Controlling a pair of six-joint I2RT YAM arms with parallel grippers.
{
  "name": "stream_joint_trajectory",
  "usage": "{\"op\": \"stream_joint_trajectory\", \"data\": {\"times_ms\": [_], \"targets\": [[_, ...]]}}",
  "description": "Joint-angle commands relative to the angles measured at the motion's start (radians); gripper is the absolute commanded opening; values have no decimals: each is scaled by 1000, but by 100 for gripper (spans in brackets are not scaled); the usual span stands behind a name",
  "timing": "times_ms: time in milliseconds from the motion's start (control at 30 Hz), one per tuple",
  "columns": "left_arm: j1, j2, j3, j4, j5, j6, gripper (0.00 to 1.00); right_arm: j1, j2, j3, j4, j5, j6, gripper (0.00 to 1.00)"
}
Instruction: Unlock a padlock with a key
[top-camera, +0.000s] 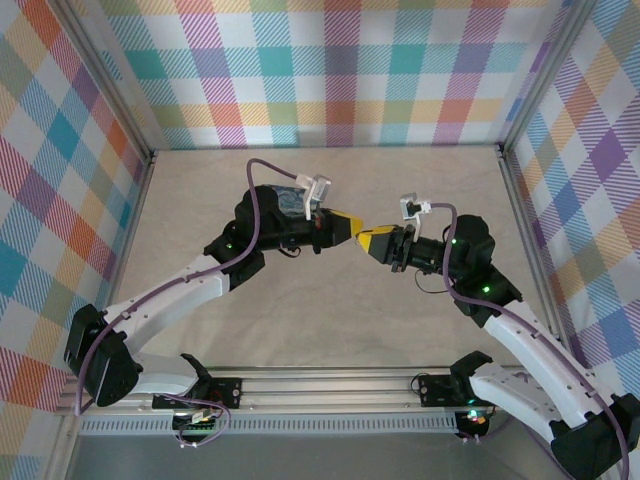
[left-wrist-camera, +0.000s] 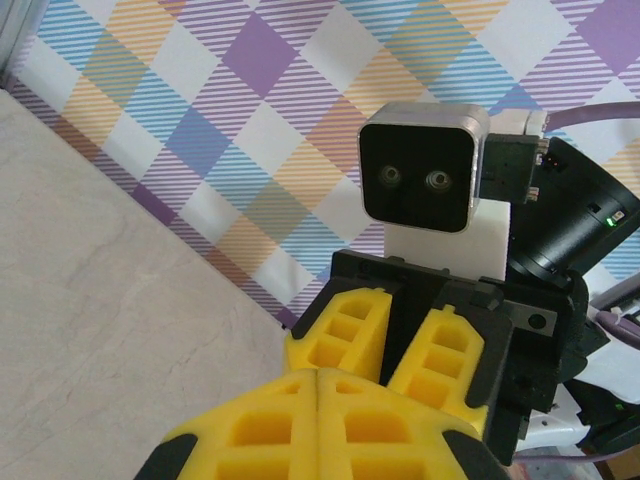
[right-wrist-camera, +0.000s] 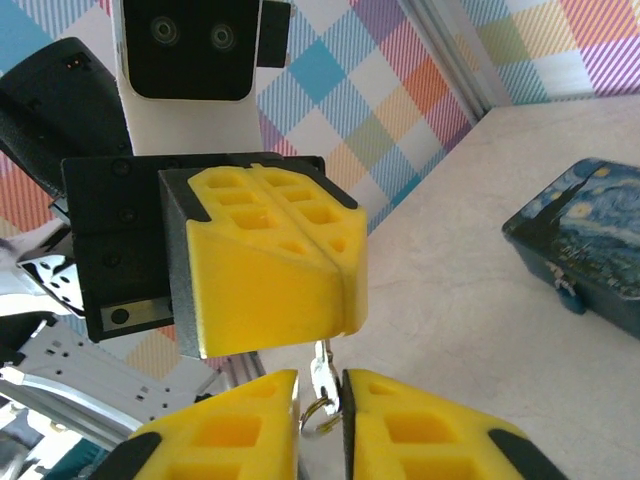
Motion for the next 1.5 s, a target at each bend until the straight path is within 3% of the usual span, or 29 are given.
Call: {"op": "stream_joint_trajectory", "data": {"times_ms": [0, 267, 1100, 1167, 1300, 1467], "targets": [[-12, -21, 24, 23, -14, -1, 0, 7, 12, 24, 56, -47, 22, 23], [-13, -28, 17, 24, -26, -1, 0, 6, 41, 23, 77, -70, 39, 24], [-13, -45, 3, 8, -71, 8, 0, 6, 3, 9, 28, -29, 19, 0], [-13, -50, 4, -15, -88, 19, 11, 6, -8, 12, -4, -12, 0, 0], [-12, -58, 48, -192, -206, 78, 50, 6, -23, 25, -138, 34, -67, 0], [-10, -54, 90, -359, -351, 135, 73, 6, -48, 30, -309, 125, -144, 0]]}}
